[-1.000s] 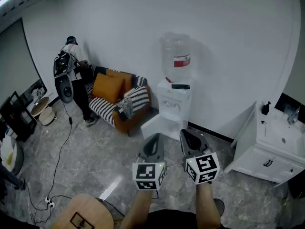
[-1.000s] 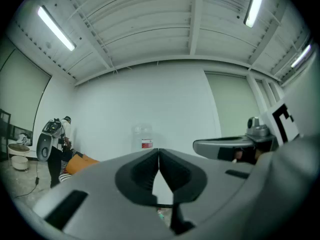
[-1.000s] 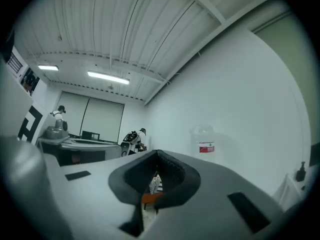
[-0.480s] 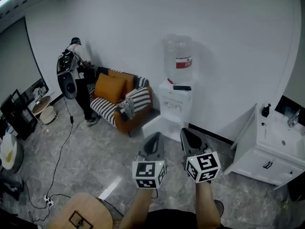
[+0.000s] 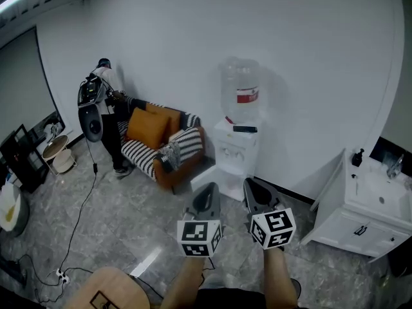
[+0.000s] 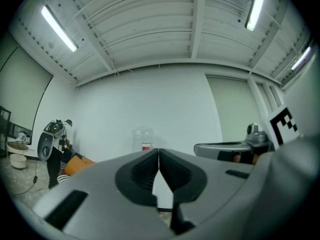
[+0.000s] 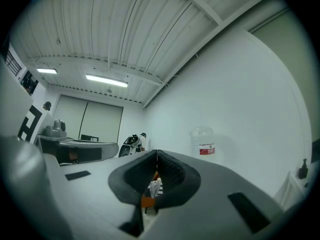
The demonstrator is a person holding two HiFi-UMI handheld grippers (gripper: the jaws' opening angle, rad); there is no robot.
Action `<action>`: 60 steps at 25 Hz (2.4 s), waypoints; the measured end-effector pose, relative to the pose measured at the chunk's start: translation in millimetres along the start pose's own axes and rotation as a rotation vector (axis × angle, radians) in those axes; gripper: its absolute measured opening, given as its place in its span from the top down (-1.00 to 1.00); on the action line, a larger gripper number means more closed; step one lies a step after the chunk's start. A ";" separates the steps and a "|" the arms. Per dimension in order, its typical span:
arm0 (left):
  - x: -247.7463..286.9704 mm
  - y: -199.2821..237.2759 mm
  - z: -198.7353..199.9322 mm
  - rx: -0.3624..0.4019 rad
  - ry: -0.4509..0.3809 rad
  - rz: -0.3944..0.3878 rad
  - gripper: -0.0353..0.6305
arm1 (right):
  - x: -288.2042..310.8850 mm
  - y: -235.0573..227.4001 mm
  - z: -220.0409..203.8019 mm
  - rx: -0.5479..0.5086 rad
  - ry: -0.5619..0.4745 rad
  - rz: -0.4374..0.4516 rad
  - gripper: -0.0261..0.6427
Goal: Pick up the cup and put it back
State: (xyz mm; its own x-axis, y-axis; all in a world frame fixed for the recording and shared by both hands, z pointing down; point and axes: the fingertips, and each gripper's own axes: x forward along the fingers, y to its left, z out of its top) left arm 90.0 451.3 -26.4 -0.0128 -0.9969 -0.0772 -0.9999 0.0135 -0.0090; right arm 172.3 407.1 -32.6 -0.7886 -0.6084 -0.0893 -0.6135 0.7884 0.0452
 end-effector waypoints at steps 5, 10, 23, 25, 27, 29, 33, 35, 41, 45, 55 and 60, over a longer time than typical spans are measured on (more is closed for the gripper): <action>19.6 6.1 -13.3 -0.015 0.030 -0.021 0.86 | 14.9 -15.6 -19.8 0.029 0.034 -0.023 0.89; 61.7 23.3 -35.1 -0.043 0.060 -0.023 0.86 | 39.2 -45.6 -36.9 0.056 0.034 -0.044 0.89; 290.8 139.0 -97.0 0.010 0.132 -0.083 0.86 | 272.3 -110.3 -111.1 -0.033 0.060 -0.027 0.89; 331.9 152.9 -112.4 0.009 0.175 -0.097 0.86 | 313.3 -129.8 -125.7 -0.036 0.110 -0.040 0.89; 367.8 168.7 -124.6 0.000 0.199 -0.117 0.86 | 348.9 -149.5 -134.2 -0.013 0.125 -0.071 0.89; 400.2 183.8 -130.5 0.005 0.193 -0.139 0.86 | 378.6 -162.5 -140.8 0.008 0.133 -0.083 0.89; 448.1 186.5 -146.8 0.003 0.203 -0.190 0.86 | 404.8 -182.7 -168.9 0.027 0.203 -0.084 0.89; 464.5 179.1 -158.6 0.002 0.214 -0.223 0.86 | 411.8 -196.4 -181.6 0.045 0.216 -0.102 0.89; 504.7 174.5 -229.8 -0.028 0.257 -0.245 0.86 | 436.4 -238.0 -233.8 0.123 0.214 -0.136 0.89; 516.0 175.7 -295.2 -0.055 0.306 -0.188 0.86 | 446.5 -254.6 -289.5 0.145 0.198 -0.096 0.89; 518.0 162.0 -518.5 -0.098 0.311 -0.119 0.86 | 447.5 -250.0 -499.3 0.085 0.198 0.021 0.89; 508.6 142.6 -636.3 -0.033 0.305 -0.155 0.86 | 430.6 -247.2 -618.1 -0.010 0.241 0.098 0.89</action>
State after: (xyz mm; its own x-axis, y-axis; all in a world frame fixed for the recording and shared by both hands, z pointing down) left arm -65.4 -102.9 567.5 0.1417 -0.9642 0.2243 -0.9899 -0.1372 0.0356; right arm -42.1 -105.7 532.8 -0.8311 -0.5340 0.1553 -0.5330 0.8446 0.0515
